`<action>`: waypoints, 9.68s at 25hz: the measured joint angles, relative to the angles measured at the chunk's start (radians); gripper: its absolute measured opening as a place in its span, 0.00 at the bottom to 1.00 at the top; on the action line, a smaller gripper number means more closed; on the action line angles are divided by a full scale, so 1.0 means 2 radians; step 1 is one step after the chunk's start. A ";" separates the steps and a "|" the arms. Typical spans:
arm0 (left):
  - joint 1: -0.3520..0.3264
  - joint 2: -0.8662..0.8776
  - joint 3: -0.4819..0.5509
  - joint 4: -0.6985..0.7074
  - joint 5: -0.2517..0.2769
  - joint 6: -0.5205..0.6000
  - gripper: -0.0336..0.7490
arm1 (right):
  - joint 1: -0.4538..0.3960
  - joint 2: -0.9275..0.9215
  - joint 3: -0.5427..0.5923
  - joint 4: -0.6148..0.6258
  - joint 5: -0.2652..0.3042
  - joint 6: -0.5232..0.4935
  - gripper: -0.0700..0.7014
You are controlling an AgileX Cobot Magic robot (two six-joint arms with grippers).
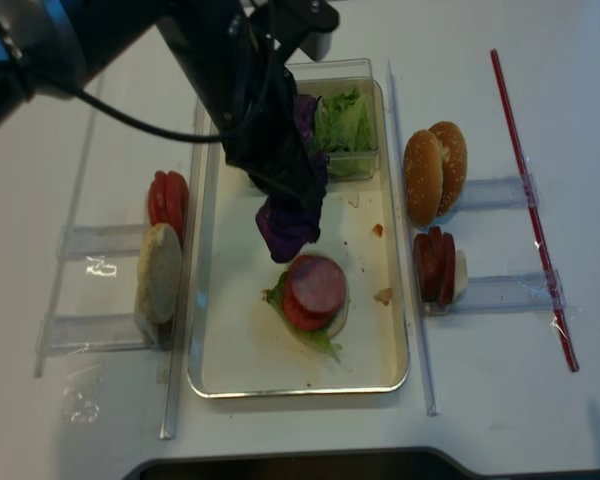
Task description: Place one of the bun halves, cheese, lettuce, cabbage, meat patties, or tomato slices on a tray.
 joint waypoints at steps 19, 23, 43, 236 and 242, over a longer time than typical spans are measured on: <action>-0.011 0.015 0.002 -0.054 -0.002 0.126 0.25 | 0.000 0.000 0.000 0.000 0.000 -0.002 0.98; -0.024 0.019 0.002 -0.048 -0.002 0.102 0.25 | 0.000 0.000 0.000 0.000 0.000 -0.002 0.98; -0.037 0.021 0.049 -0.020 -0.005 0.028 0.25 | 0.000 -0.001 0.000 0.000 0.000 -0.002 0.98; 0.330 -0.862 0.547 0.133 -0.036 -0.203 0.53 | 0.000 -0.001 0.000 -0.001 0.000 0.001 0.99; 0.330 -0.862 0.547 0.133 -0.036 -0.203 0.53 | 0.000 -0.001 0.000 -0.001 0.000 0.001 0.92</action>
